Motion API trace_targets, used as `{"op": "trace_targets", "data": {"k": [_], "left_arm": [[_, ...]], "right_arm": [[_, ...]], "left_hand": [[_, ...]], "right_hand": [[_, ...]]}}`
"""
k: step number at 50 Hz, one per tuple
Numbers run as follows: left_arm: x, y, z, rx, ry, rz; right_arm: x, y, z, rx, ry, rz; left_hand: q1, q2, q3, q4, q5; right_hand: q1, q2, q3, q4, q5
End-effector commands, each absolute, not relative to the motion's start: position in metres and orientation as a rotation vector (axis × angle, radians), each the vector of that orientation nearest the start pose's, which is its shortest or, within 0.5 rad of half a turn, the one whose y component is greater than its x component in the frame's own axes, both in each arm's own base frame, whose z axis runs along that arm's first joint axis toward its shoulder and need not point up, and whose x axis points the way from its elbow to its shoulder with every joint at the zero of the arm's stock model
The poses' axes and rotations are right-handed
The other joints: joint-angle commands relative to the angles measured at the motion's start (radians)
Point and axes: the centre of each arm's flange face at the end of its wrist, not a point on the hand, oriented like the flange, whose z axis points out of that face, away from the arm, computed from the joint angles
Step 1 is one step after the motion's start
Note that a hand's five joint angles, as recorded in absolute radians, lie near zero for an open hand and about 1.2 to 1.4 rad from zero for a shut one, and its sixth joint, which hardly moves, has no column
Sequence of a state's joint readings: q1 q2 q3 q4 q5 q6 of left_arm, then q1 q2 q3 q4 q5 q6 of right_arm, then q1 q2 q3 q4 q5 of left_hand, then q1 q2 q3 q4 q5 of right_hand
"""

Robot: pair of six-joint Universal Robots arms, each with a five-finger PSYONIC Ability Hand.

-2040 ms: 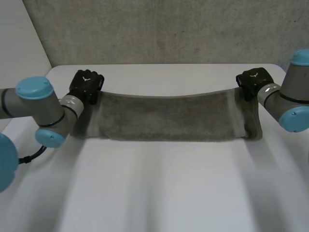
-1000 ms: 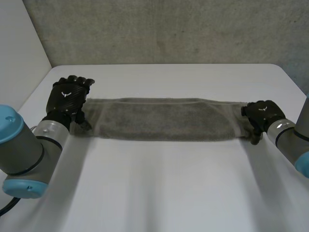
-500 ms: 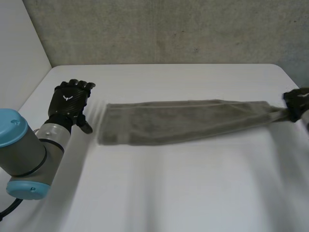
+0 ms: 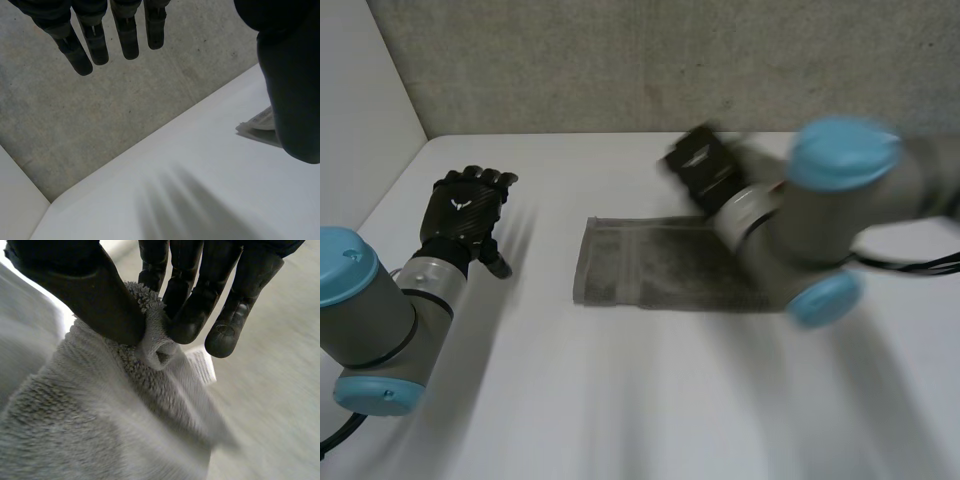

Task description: Fold the towel.

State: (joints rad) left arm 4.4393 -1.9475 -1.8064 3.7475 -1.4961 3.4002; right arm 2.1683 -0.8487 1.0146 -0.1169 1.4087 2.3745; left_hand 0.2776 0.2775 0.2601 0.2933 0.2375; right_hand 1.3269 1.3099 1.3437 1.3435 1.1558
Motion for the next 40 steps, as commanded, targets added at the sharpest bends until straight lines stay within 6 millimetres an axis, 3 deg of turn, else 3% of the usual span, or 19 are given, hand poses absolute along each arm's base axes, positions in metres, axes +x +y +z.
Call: {"op": "trace_targets", "data": {"k": [1,2,3,4,8,10,13,15,16,18,25,27,28,29,31,32,34,40], "left_arm": [[-0.228,-0.304,0.167,0.68,2.178,-2.249],[-0.228,-0.304,0.167,0.68,2.178,-2.249],[-0.228,-0.304,0.167,0.683,2.179,-2.247],[-0.228,-0.304,0.167,0.687,2.178,-2.247],[-0.228,-0.304,0.166,0.69,2.179,-2.242],[-0.228,-0.304,0.166,0.69,2.179,-2.242],[-0.229,-0.304,0.164,0.692,2.184,-2.237],[-0.229,-0.304,0.164,0.692,2.186,-2.235],[-0.229,-0.304,0.164,0.692,2.186,-2.235],[-0.229,-0.304,0.163,0.692,2.187,-2.233],[-0.232,-0.302,0.159,0.711,2.201,-2.224],[-0.234,-0.3,0.158,0.719,2.204,-2.225],[-0.235,-0.299,0.158,0.724,2.205,-2.224],[-0.235,-0.299,0.158,0.724,2.205,-2.224],[-0.235,-0.299,0.158,0.725,2.206,-2.225],[-0.235,-0.299,0.157,0.725,2.208,-2.223],[-0.235,-0.298,0.158,0.727,2.206,-2.226],[-0.235,-0.297,0.159,0.724,2.203,-2.228]], "right_arm": [[0.416,-0.24,0.144,-1.69,1.595,-1.928],[0.416,-0.24,0.144,-1.69,1.596,-1.928],[0.414,-0.24,0.142,-1.68,1.615,-1.918],[0.411,-0.24,0.143,-1.651,1.64,-1.917],[0.388,-0.263,0.161,-1.511,1.753,-1.952],[0.351,-0.291,0.177,-1.329,1.897,-1.967],[0.336,-0.298,0.179,-1.255,1.952,-1.948],[0.309,-0.302,0.174,-1.157,2.055,-1.893],[0.309,-0.302,0.174,-1.157,2.055,-1.893],[0.285,-0.303,0.163,-1.118,2.138,-1.836],[0.261,-0.301,0.135,-1.104,2.2,-1.715],[0.26,-0.301,0.133,-1.096,2.199,-1.712],[0.257,-0.303,0.132,-1.086,2.203,-1.72],[0.257,-0.303,0.132,-1.086,2.203,-1.72],[0.253,-0.308,0.132,-1.062,2.216,-1.727],[0.253,-0.309,0.132,-1.061,2.216,-1.727],[0.251,-0.312,0.133,-1.055,2.218,-1.744],[0.252,-0.317,0.145,-1.061,2.205,-1.813]], "left_hand": [[-0.082,-0.082,-0.064,-0.097,-0.216],[-0.082,-0.082,-0.064,-0.097,-0.216],[-0.082,-0.082,-0.064,-0.097,-0.216],[-0.082,-0.082,-0.064,-0.097,-0.216],[-0.082,-0.082,-0.064,-0.097,-0.216],[-0.082,-0.082,-0.064,-0.097,-0.216],[-0.082,-0.082,-0.064,-0.097,-0.216],[-0.082,-0.082,-0.064,-0.097,-0.216],[-0.082,-0.082,-0.064,-0.097,-0.216],[-0.082,-0.082,-0.064,-0.097,-0.216],[-0.082,-0.082,-0.064,-0.097,-0.216],[-0.082,-0.082,-0.064,-0.097,-0.216],[-0.082,-0.082,-0.064,-0.097,-0.216],[-0.082,-0.082,-0.064,-0.097,-0.216],[-0.082,-0.082,-0.064,-0.097,-0.216],[-0.082,-0.082,-0.064,-0.097,-0.216],[-0.082,-0.082,-0.064,-0.097,-0.216],[-0.082,-0.082,-0.064,-0.097,-0.216]], "right_hand": [[-0.783,-0.766,-0.799,-0.799,-0.786],[-0.787,-0.77,-0.804,-0.803,-0.79],[-1.069,-1.052,-1.086,-1.085,-1.072],[-1.152,-1.135,-1.169,-1.169,-1.156],[-1.152,-1.135,-1.169,-1.169,-1.156],[-1.152,-1.135,-1.169,-1.169,-1.156],[-1.152,-1.135,-1.169,-1.169,-1.156],[-1.152,-1.135,-1.169,-1.169,-1.156],[-1.152,-1.135,-1.169,-1.169,-1.156],[-1.152,-1.135,-1.169,-1.169,-1.156],[-1.152,-1.135,-1.169,-1.169,-1.156],[-1.022,-1.005,-1.039,-1.038,-1.025],[-0.792,-0.775,-0.809,-0.809,-0.796],[-0.79,-0.773,-0.807,-0.806,-0.793],[-0.372,-0.355,-0.389,-0.388,-0.375],[-0.37,-0.353,-0.387,-0.387,-0.373],[0.053,0.07,0.037,0.037,0.05],[0.069,0.086,0.053,0.053,0.066]]}}
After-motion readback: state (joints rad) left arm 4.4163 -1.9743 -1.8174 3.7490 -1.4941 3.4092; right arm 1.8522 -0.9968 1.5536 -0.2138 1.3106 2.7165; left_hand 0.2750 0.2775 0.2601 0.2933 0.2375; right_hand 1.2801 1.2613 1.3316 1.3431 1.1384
